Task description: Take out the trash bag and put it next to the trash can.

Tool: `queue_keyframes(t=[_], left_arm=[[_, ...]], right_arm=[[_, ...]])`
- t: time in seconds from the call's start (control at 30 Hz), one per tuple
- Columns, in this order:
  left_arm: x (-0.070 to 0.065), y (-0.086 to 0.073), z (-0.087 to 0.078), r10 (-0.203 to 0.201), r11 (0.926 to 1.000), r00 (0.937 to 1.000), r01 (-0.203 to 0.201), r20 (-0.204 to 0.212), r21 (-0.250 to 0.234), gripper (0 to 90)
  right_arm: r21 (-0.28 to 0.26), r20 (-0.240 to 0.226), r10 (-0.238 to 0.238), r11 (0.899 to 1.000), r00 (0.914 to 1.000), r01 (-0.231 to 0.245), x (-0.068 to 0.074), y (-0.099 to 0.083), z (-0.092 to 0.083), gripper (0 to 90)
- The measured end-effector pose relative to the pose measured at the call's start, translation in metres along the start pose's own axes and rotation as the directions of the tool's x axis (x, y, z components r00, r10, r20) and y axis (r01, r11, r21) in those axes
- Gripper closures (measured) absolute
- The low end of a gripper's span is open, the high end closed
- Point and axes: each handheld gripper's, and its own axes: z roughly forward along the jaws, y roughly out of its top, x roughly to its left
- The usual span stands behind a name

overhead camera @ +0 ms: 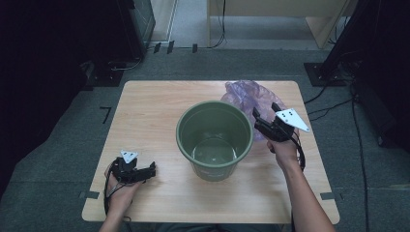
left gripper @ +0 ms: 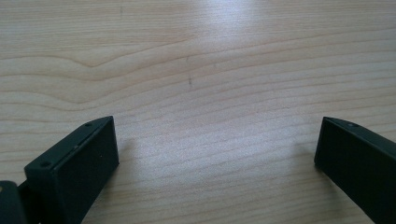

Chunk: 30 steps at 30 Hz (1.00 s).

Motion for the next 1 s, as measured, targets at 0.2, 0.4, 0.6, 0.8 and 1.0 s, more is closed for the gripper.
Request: queue_keyframes(t=[0.2,0.4,0.6,0.8,1.0], left_arm=[[0.000,0.000,0.000,0.000,1.0000,1.0000,0.000,0.000,0.001,0.0],[0.000,0.000,0.000,0.000,1.0000,1.0000,0.000,0.000,0.000,0.0],[0.000,0.000,0.000,0.000,1.0000,1.0000,0.000,0.000,0.001,0.0],[0.000,0.000,0.000,-0.002,1.0000,1.0000,0.002,0.000,-0.001,0.0],[0.000,0.000,0.000,-0.001,1.0000,1.0000,0.001,0.000,0.000,0.0]], right_arm=[[0.018,-0.057,0.001,1.000,0.9984,0.000,-0.002,0.000,-0.011,19.2],[0.033,-0.073,-0.020,0.999,0.9971,0.022,-0.002,-0.003,-0.018,17.1],[0.041,-0.060,-0.041,0.998,0.9973,0.044,-0.002,-0.006,-0.025,17.1],[0.054,-0.003,-0.068,0.996,0.9977,0.068,-0.004,-0.010,-0.034,17.2],[0.064,0.019,-0.057,0.996,0.9982,0.055,-0.010,-0.015,-0.045,17.1]])
